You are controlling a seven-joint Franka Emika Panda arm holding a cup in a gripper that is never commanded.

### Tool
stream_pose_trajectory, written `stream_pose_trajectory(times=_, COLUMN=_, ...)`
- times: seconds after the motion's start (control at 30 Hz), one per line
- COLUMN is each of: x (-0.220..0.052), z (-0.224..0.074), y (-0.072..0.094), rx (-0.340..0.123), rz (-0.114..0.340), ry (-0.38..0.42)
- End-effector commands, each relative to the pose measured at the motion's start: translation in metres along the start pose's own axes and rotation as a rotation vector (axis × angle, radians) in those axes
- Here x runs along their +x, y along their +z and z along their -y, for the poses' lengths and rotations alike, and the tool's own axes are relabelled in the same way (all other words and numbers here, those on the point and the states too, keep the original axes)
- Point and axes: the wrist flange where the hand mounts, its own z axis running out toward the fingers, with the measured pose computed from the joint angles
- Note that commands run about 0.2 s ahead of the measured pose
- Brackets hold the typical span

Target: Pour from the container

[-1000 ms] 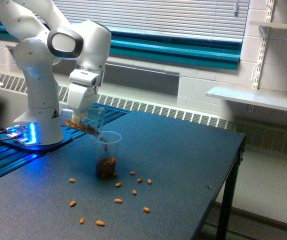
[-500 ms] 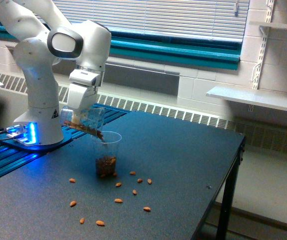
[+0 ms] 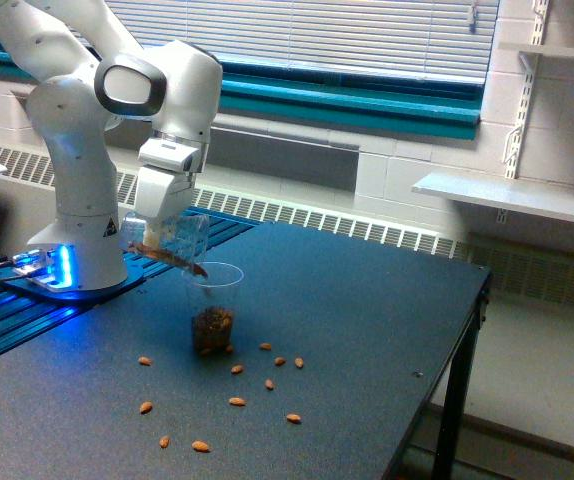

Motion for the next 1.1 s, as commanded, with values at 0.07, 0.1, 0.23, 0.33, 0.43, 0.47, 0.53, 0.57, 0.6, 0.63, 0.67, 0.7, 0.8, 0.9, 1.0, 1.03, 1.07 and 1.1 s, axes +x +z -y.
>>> stream_pose_trajectory(times=0.07, x=-0.021, z=0.008, y=0.023, rx=-0.045, rz=0.101, ry=0.104)
stream_pose_trajectory(times=0.1, x=-0.021, z=0.008, y=0.023, rx=-0.044, rz=0.105, ry=0.108)
stream_pose_trajectory(times=0.23, x=-0.014, z=0.005, y=0.020, rx=-0.042, rz=0.103, ry=0.127)
stream_pose_trajectory(times=0.33, x=-0.010, z=0.003, y=0.018, rx=-0.028, rz=0.116, ry=0.147)
stream_pose_trajectory(times=0.43, x=-0.004, z=0.000, y=0.015, rx=-0.031, rz=0.109, ry=0.159)
stream_pose_trajectory(times=0.47, x=-0.002, z=-0.001, y=0.014, rx=-0.030, rz=0.108, ry=0.163)
stream_pose_trajectory(times=0.53, x=0.003, z=-0.003, y=0.012, rx=-0.027, rz=0.107, ry=0.175)
stream_pose_trajectory(times=0.57, x=0.006, z=-0.004, y=0.010, rx=-0.026, rz=0.105, ry=0.183)
stream_pose_trajectory(times=0.6, x=0.008, z=-0.005, y=0.009, rx=-0.026, rz=0.103, ry=0.189)
stream_pose_trajectory(times=0.63, x=0.010, z=-0.007, y=0.008, rx=-0.025, rz=0.102, ry=0.195)
stream_pose_trajectory(times=0.67, x=0.013, z=-0.008, y=0.007, rx=-0.025, rz=0.102, ry=0.202)
stream_pose_trajectory(times=0.7, x=0.015, z=-0.009, y=0.006, rx=-0.024, rz=0.103, ry=0.209)
stream_pose_trajectory(times=0.8, x=0.016, z=-0.011, y=0.007, rx=-0.035, rz=0.103, ry=0.211)
stream_pose_trajectory(times=0.9, x=0.016, z=-0.010, y=0.009, rx=-0.038, rz=0.112, ry=0.217)
stream_pose_trajectory(times=1.0, x=0.016, z=-0.010, y=0.009, rx=-0.034, rz=0.116, ry=0.219)
stream_pose_trajectory(times=1.03, x=0.016, z=-0.010, y=0.009, rx=-0.034, rz=0.116, ry=0.218)
stream_pose_trajectory(times=1.07, x=0.016, z=-0.010, y=0.009, rx=-0.034, rz=0.116, ry=0.219)
stream_pose_trajectory(times=1.1, x=0.016, z=-0.010, y=0.009, rx=-0.034, rz=0.116, ry=0.223)
